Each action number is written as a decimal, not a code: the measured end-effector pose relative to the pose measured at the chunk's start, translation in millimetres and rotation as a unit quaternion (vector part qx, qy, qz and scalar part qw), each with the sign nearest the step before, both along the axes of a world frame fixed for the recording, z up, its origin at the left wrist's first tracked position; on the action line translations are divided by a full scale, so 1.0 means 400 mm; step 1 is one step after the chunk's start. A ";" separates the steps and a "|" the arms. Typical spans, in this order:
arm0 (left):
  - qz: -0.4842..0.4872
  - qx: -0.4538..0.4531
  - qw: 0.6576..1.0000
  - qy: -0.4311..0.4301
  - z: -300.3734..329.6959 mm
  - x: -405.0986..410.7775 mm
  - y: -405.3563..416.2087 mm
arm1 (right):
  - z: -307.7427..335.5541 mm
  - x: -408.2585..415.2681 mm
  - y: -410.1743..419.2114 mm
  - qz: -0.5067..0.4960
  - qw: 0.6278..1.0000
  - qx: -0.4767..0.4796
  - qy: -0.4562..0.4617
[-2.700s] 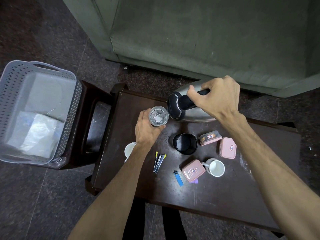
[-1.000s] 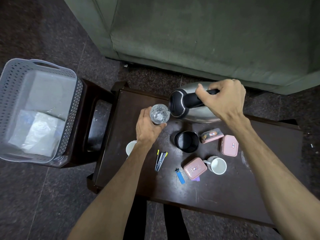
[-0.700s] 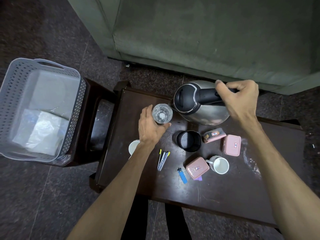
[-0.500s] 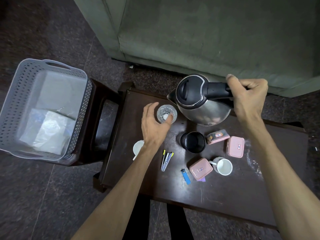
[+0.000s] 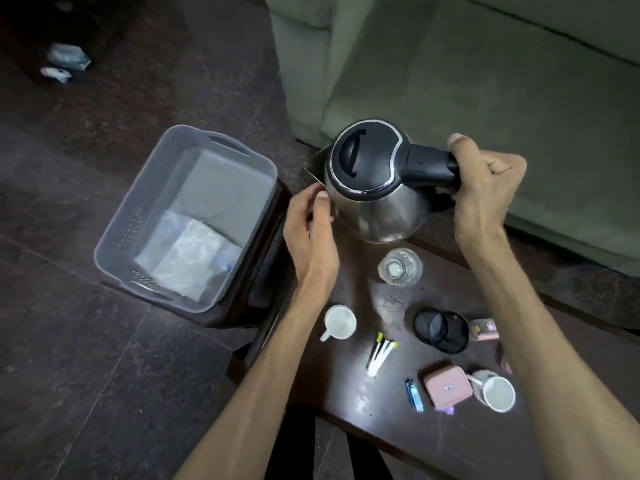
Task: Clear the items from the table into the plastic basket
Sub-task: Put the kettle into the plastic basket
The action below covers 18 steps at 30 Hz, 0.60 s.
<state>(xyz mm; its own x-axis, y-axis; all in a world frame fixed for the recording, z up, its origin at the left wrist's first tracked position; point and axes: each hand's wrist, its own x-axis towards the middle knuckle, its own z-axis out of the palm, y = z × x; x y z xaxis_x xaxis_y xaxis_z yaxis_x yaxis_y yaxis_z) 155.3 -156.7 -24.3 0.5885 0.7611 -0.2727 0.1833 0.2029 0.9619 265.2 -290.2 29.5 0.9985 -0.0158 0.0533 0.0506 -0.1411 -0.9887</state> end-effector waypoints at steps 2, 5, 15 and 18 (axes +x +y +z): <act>0.029 0.001 1.000 0.009 0.017 -0.015 0.082 | -0.004 -0.008 0.099 0.010 0.999 0.032 0.020; 0.064 0.019 0.998 0.020 0.037 -0.036 0.206 | -0.016 -0.027 0.245 0.011 0.996 0.071 0.059; 0.122 0.047 0.990 0.046 0.028 -0.097 0.565 | -0.094 -0.088 0.644 0.064 0.983 0.124 0.123; 0.097 0.018 0.995 0.033 0.005 -0.092 0.636 | -0.144 -0.090 0.717 0.072 0.979 0.118 0.150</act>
<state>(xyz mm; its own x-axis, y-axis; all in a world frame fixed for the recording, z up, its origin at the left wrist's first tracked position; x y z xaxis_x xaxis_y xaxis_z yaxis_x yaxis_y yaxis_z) 118.4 97.8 -22.3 0.4112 0.8683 -0.2775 0.2076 0.2072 0.9560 229.2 -3.3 -27.9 0.9614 0.1493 -0.2312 -0.2449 0.0809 -0.9662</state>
